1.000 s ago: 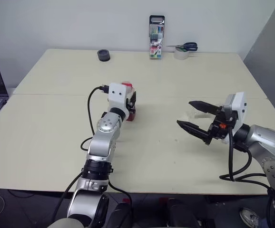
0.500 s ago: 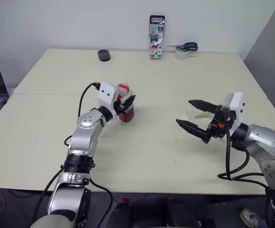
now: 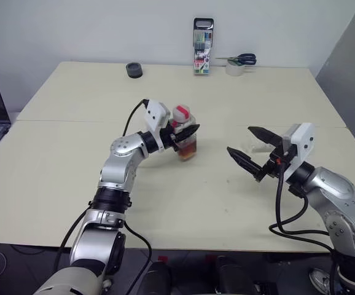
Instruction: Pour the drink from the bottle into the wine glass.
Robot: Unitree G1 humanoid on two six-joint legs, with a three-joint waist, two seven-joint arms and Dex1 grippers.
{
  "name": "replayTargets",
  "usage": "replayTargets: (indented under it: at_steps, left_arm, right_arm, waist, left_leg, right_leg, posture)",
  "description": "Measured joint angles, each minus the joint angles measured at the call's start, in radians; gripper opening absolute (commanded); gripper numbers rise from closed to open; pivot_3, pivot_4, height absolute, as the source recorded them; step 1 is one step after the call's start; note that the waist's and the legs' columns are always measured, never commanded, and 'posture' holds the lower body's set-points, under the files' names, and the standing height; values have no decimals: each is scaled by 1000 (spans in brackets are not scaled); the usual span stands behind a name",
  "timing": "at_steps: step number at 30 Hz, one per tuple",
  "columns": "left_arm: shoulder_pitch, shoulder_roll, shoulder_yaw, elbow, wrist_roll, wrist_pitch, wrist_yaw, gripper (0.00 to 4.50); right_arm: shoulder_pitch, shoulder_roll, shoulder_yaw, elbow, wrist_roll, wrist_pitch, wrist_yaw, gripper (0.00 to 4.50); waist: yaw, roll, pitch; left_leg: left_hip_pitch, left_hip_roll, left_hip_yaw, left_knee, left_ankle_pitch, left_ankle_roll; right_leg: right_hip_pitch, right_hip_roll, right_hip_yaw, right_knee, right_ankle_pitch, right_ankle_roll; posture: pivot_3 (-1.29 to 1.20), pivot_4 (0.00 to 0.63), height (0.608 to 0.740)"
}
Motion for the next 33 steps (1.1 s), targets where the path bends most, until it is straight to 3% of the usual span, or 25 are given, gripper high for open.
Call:
replayTargets:
  at_steps: [12,21,33]
  left_arm:
    - [-90,-48,-47,120,-26,-21,-224,1787]
    - [-144,-70,-93,205,-31,-52,-423,1779]
    - [-181,-90,-106,306,16,-220,-475,1778]
  right_arm:
    - [63,-42,-46,-201,118,187,-106,4500]
    - [-78,-43,-36,-217,207,357,-238,4500]
    - [-221,34,104,-164,159,375,-292,4500]
  waist:
    - [-1,0,0]
    - [-2,1,1]
    - [-2,2,1]
  left_leg:
    - [0,0,0,1,-1,2]
    - [-1,0,-1,1,-1,2]
    - [-1,0,-1,1,-1,2]
  right_leg:
    - [0,0,0,0,0,0]
    - [0,1,-1,0,0,0]
    - [-1,1,-1,0,0,0]
  posture:
    - [0,150,740]
    - [0,150,740]
    - [0,150,740]
